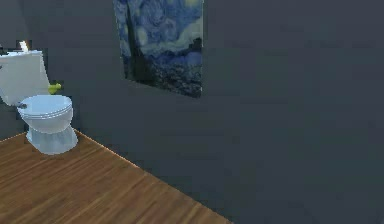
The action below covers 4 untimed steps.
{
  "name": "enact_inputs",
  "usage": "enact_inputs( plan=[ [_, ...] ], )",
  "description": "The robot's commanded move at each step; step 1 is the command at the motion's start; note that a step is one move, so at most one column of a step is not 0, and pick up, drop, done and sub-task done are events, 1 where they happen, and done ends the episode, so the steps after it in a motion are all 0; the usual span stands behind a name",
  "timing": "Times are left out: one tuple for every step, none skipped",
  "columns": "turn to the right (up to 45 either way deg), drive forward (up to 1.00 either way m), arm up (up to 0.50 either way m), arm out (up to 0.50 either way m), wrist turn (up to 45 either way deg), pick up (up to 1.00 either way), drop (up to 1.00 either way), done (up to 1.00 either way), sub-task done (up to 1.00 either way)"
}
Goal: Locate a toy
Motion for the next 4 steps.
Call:
enact_inputs(
  plan=[
    [0.0,0.50,0.00,0.00,0.0,0.00,0.00,0.00,0.00],
    [-45.0,0.00,0.00,0.00,0.0,0.00,0.00,0.00,0.00],
    [-9.0,0.00,0.00,0.00,0.0,0.00,0.00,0.00,0.00],
    [0.0,0.90,0.00,0.00,0.0,0.00,0.00,0.00,0.00]
  ],
)
